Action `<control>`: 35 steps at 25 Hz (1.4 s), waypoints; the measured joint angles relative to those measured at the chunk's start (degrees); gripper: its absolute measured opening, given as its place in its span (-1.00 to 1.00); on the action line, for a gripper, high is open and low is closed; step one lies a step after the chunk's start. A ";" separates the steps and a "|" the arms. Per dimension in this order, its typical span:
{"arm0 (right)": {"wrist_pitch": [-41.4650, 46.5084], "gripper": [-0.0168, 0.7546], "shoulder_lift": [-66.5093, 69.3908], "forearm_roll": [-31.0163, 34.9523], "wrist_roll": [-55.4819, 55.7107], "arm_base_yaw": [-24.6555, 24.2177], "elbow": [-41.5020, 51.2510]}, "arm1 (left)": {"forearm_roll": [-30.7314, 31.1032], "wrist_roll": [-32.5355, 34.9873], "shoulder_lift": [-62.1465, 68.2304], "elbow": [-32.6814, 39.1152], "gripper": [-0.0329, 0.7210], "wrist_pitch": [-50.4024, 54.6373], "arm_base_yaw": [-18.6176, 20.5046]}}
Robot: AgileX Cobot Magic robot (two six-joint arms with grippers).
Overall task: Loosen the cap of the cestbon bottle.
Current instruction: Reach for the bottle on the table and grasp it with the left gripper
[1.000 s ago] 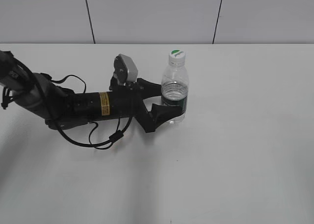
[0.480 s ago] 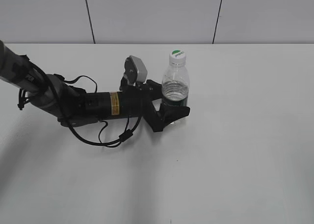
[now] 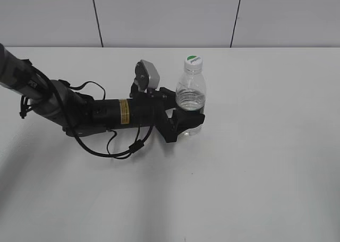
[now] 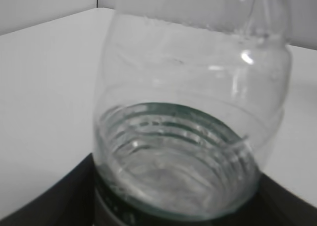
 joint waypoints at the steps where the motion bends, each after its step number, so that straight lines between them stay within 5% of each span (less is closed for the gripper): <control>1: 0.00 0.25 0.28 0.02 0.00 0.00 0.00 | 0.10 -0.19 0.00 -0.02 0.29 0.00 0.00; 10: 0.16 0.25 8.09 2.07 4.22 0.00 -2.60 | 2.86 -0.44 0.00 -0.07 0.21 -0.84 0.00; 28: 6.10 0.25 62.13 12.57 8.37 0.04 -41.55 | 4.88 -0.44 -0.06 -0.07 0.14 -0.44 -3.29; 35: 6.49 0.25 72.29 8.91 17.57 10.12 -51.43 | 4.94 -0.44 -0.06 -0.36 0.14 -0.06 -4.18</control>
